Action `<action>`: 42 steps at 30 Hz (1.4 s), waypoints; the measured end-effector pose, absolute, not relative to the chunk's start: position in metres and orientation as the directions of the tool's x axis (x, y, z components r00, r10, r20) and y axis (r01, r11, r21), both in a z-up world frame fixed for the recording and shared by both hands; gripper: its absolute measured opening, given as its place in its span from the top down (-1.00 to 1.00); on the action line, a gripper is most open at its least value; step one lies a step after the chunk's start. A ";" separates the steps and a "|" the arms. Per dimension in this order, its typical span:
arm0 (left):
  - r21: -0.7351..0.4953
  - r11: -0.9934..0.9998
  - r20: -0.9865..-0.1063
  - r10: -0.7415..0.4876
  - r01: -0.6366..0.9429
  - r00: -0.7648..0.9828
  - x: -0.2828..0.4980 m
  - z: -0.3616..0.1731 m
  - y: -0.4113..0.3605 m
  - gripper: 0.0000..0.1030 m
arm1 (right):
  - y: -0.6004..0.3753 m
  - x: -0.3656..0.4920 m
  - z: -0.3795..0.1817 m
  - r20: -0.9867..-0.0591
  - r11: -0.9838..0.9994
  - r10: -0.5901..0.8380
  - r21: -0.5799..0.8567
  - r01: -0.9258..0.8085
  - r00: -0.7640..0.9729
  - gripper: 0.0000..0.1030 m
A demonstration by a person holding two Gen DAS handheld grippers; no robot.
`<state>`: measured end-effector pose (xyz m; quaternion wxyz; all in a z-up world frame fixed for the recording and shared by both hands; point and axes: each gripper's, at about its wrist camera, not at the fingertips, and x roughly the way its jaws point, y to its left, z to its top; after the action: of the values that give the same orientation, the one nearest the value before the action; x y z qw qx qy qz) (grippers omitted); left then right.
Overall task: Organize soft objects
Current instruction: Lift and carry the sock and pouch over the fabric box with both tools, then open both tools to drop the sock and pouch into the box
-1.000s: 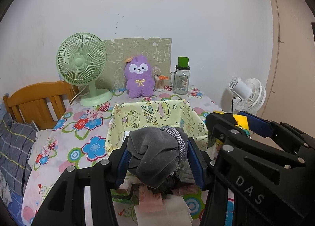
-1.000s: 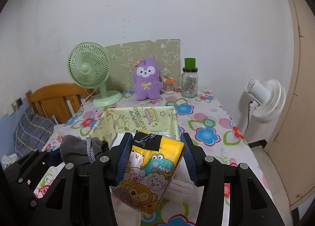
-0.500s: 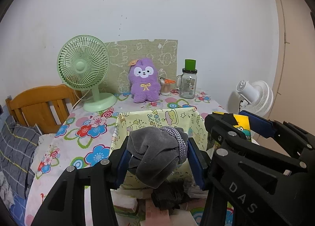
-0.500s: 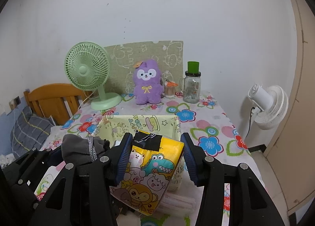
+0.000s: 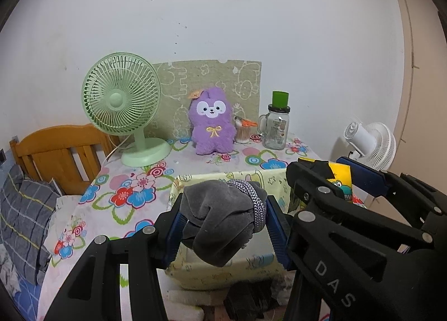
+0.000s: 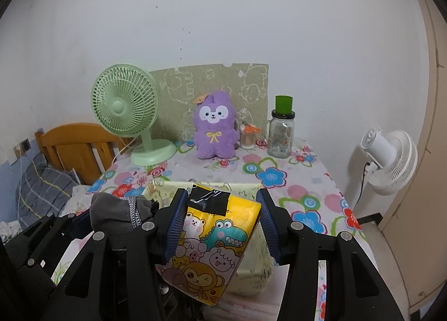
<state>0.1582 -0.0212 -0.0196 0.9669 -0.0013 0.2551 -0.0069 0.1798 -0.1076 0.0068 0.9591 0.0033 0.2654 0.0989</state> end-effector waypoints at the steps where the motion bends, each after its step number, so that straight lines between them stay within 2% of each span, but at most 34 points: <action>1: -0.004 1.000 -0.493 -0.013 0.012 0.870 0.162 -0.019 -0.021 -0.08 | -0.107 0.182 0.007 -0.507 0.980 0.192 0.060 -0.187 0.840 -0.05; 24: -0.012 1.000 -0.591 -0.005 -0.003 0.806 0.219 -0.053 -0.013 -0.10 | -0.100 0.242 -0.029 -0.575 0.986 0.153 0.039 -0.160 0.804 -0.09; 25: -0.012 1.000 -0.599 -0.007 -0.001 0.801 0.221 -0.054 -0.013 -0.13 | -0.099 0.243 -0.031 -0.578 0.986 0.152 0.037 -0.160 0.802 -0.10; 26: -0.014 1.000 -0.602 -0.011 0.003 0.798 0.222 -0.055 -0.013 -0.24 | -0.099 0.245 -0.032 -0.582 0.986 0.154 0.038 -0.162 0.798 -0.14; 27: -0.016 1.000 -0.604 -0.018 0.010 0.797 0.222 -0.056 -0.013 -0.33 | -0.098 0.246 -0.034 -0.586 0.987 0.150 0.038 -0.159 0.796 -0.30; 28: -0.014 1.000 -0.603 -0.021 0.015 0.797 0.222 -0.057 -0.013 -0.47 | -0.098 0.247 -0.035 -0.590 0.988 0.141 0.033 -0.151 0.795 -0.59; 30: -0.001 1.000 -0.596 -0.015 0.018 0.803 0.219 -0.057 -0.014 -0.56 | -0.097 0.245 -0.036 -0.585 0.989 0.131 0.020 -0.147 0.801 -0.75; 36: -0.010 1.000 -0.599 -0.029 0.029 0.800 0.214 -0.057 -0.014 -0.82 | -0.098 0.240 -0.036 -0.585 0.988 0.134 0.014 -0.155 0.800 -0.77; 42: 0.001 1.000 -0.584 -0.022 0.027 0.811 0.207 -0.053 -0.016 -0.84 | -0.101 0.233 -0.033 -0.586 0.988 0.141 0.029 -0.153 0.798 -0.78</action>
<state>0.2068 -0.0160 -0.0527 0.9516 0.0046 0.3071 -0.0129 0.2326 -0.1010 -0.0332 0.9480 -0.0101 0.3084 0.0775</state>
